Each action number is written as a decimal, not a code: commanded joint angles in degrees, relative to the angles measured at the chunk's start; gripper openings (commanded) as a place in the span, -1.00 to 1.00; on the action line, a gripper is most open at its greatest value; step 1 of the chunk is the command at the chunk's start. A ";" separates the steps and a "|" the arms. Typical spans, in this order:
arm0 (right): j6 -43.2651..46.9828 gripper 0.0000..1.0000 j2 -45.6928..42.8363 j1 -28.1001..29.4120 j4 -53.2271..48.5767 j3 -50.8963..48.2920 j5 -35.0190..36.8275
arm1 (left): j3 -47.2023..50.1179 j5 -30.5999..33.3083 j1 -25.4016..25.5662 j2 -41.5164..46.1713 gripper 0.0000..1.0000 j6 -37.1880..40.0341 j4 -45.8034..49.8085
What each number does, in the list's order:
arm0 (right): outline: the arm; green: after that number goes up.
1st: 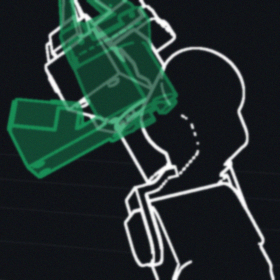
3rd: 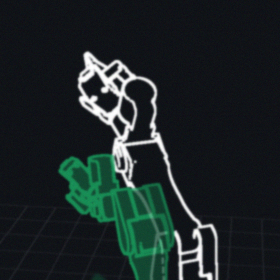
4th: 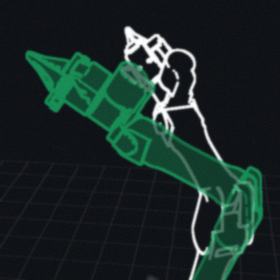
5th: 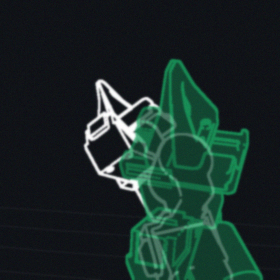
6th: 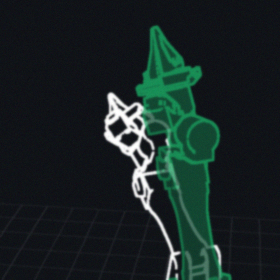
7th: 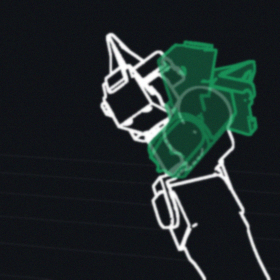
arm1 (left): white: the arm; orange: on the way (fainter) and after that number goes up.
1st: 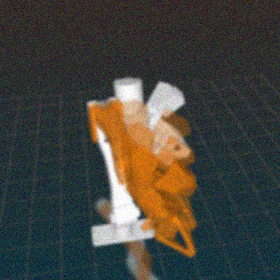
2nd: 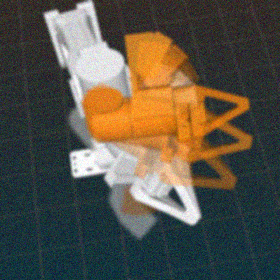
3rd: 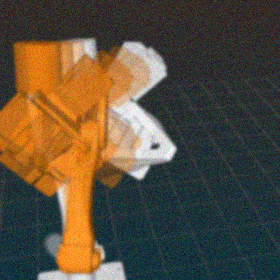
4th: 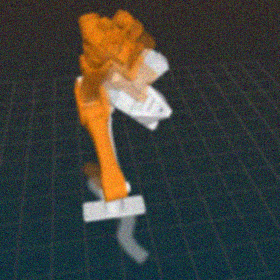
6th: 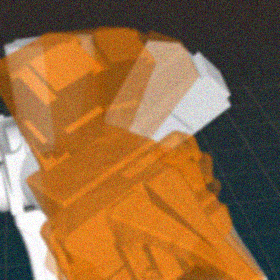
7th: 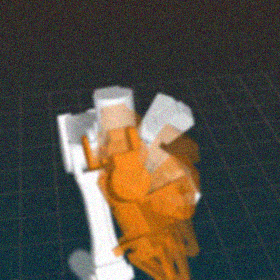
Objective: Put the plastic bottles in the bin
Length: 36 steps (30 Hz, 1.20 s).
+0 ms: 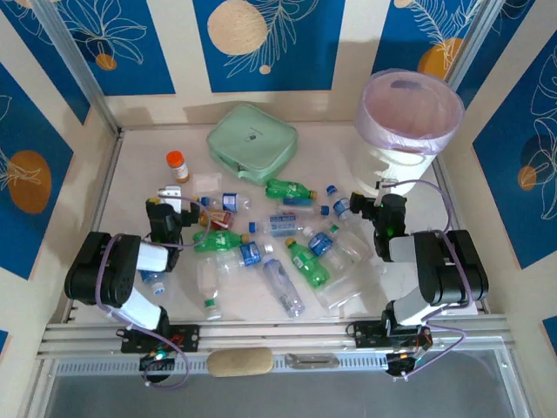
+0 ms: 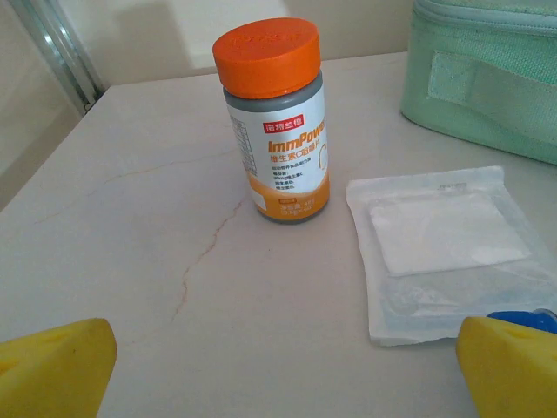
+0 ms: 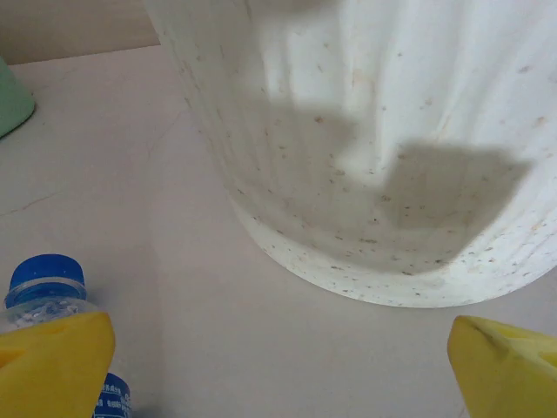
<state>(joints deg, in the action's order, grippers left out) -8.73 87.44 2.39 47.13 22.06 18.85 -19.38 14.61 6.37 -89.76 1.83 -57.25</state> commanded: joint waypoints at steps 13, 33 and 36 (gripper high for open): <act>0.47 0.98 -0.16 0.16 1.77 0.44 -0.13 | -1.19 -0.81 -0.39 -0.11 1.00 -0.33 0.96; 0.60 0.99 -0.46 0.51 1.69 0.41 0.77 | -1.11 -1.01 -0.57 -0.07 0.97 -0.42 0.89; 2.35 0.97 -1.56 1.90 2.69 -0.38 0.85 | -1.63 0.62 0.50 3.26 0.97 0.42 4.12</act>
<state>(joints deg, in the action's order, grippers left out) -8.36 87.42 3.01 47.13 22.04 18.76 -19.68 14.66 6.28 -89.54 1.85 -55.70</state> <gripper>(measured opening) 0.987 0.981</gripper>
